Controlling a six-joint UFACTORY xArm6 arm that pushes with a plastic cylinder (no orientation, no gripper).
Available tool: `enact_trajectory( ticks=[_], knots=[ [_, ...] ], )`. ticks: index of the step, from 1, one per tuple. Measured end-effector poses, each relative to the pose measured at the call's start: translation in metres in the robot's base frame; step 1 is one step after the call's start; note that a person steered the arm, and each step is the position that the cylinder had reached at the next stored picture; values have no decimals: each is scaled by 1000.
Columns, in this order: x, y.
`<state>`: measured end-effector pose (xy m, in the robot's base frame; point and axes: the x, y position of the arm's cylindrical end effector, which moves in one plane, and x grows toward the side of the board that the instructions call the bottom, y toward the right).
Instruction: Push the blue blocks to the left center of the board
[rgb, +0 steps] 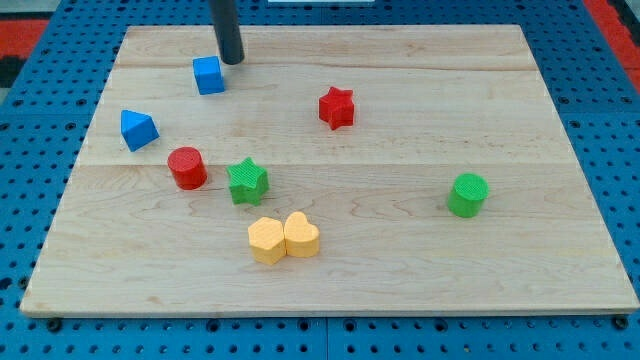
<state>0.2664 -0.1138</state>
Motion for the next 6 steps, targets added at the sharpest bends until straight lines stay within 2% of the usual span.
enact_trajectory(
  ticks=[1,2,3,4,5,6],
  knots=[
    [30,-13],
    [30,-44],
    [12,-64],
    [37,-110],
    [64,-112],
    [64,-111]
  ],
)
